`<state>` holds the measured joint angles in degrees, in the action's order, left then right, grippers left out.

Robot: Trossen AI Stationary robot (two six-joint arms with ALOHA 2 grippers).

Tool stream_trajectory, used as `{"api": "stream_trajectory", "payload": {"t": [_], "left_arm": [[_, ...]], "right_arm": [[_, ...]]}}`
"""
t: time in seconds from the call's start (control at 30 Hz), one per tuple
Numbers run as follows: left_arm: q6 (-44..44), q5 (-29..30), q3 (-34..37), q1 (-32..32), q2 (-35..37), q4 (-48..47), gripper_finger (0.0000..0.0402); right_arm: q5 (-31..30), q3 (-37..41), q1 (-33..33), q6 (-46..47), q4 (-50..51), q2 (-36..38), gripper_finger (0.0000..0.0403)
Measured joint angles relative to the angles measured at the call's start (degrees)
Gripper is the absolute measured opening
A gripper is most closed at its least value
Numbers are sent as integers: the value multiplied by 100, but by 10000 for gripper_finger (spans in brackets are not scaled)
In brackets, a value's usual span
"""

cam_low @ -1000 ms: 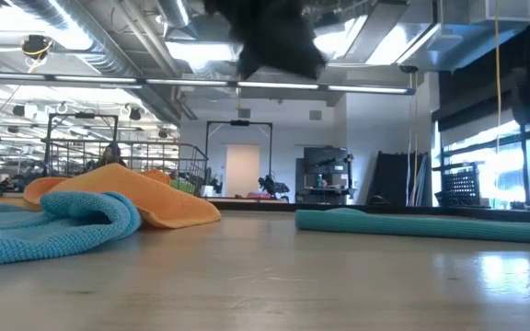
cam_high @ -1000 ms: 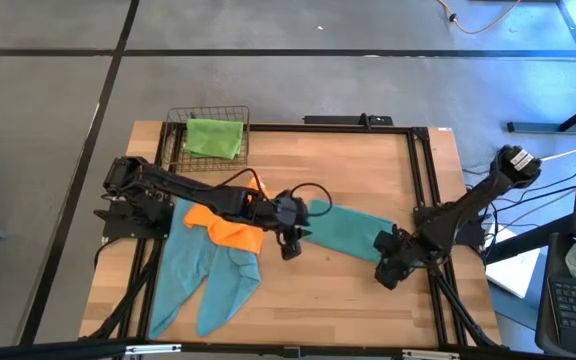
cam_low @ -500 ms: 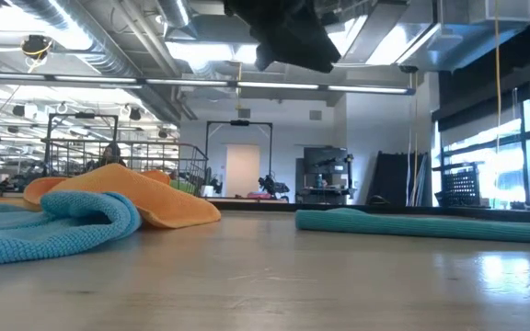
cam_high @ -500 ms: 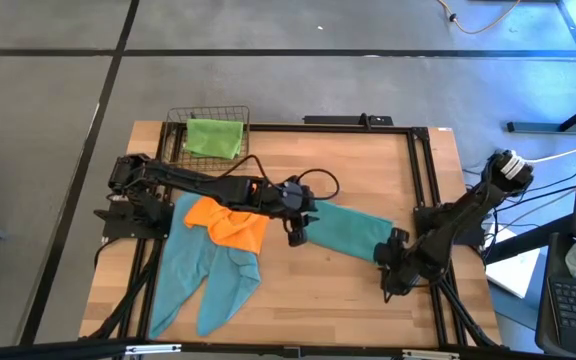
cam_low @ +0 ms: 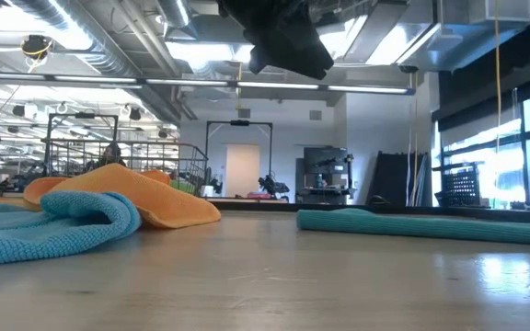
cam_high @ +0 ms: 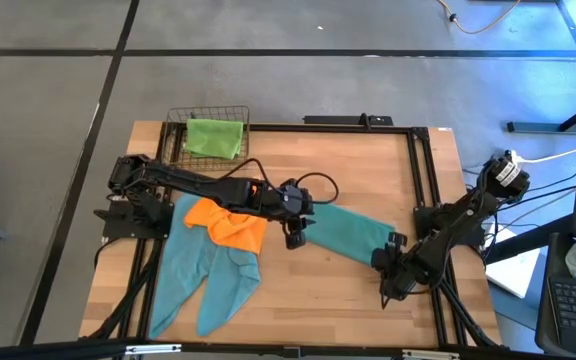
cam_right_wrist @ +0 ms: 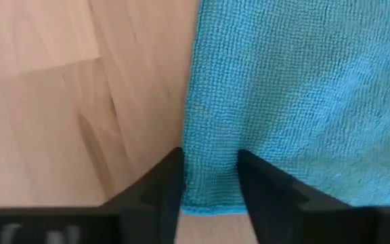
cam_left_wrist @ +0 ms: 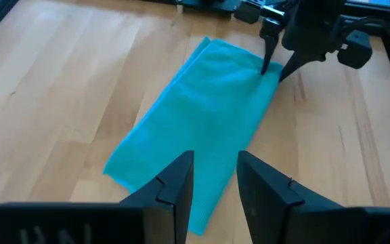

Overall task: Fold microfiber towels
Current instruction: Fold the blue microfiber cloth

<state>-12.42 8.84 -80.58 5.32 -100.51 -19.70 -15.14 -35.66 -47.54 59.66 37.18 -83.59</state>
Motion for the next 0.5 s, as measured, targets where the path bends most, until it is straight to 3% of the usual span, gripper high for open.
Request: {"api": "stream_trajectory", "payload": {"t": [0.27, 0.5], "left_arm": [[-99, -45, 0, 0, 0, 6, 105], [-70, -709, 0, 2, 2, 65, 105]], "right_arm": [[255, -362, 241, -541, 137, 9, 14], [27, -1075, 1024, -1807, -10, 44, 23]]}}
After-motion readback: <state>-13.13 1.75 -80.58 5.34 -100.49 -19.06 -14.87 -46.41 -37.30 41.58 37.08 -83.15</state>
